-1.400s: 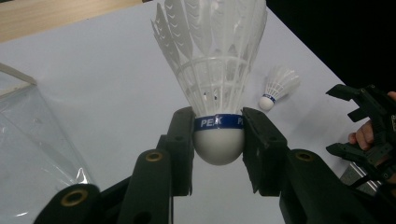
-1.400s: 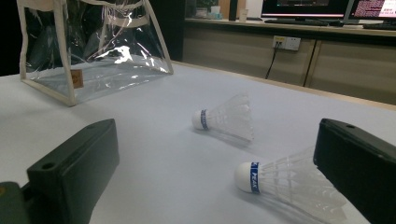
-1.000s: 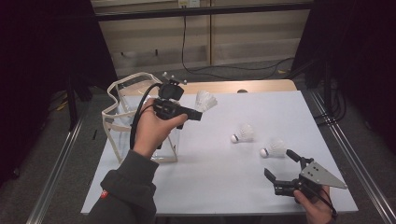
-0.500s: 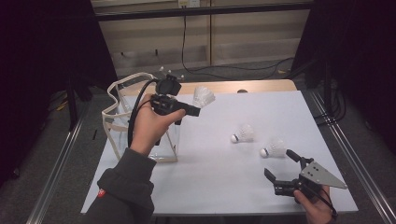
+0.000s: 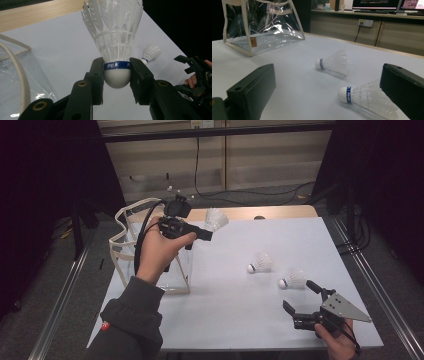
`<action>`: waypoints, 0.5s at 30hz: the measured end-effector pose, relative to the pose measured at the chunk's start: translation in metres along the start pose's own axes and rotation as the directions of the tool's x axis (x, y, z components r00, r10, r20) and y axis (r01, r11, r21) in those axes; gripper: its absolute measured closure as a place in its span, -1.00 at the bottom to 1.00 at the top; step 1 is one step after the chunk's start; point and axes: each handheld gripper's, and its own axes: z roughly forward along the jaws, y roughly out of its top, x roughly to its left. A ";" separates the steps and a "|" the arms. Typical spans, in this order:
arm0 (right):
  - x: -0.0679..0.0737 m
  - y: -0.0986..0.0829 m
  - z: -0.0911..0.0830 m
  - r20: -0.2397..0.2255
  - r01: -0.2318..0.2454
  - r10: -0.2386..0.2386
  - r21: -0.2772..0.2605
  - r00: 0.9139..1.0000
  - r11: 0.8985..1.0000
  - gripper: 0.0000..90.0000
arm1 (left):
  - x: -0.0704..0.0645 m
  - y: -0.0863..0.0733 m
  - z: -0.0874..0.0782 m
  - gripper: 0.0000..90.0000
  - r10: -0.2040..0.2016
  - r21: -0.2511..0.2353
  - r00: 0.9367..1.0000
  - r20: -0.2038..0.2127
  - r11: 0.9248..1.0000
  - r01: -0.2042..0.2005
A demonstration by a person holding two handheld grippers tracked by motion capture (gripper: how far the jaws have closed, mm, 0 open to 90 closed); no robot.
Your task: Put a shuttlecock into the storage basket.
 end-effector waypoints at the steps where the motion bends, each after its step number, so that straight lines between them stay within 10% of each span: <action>1: 0.000 0.000 0.000 0.000 0.000 0.000 0.001 1.000 1.000 -0.99 | 0.000 0.000 0.000 0.46 -0.001 0.001 1.000 -0.002 1.000 0.001; 15: 0.000 0.000 0.000 -0.002 0.000 0.000 0.002 1.000 1.000 -0.99 | 0.002 0.006 -0.006 0.46 -0.006 -0.009 1.000 -0.008 1.000 0.006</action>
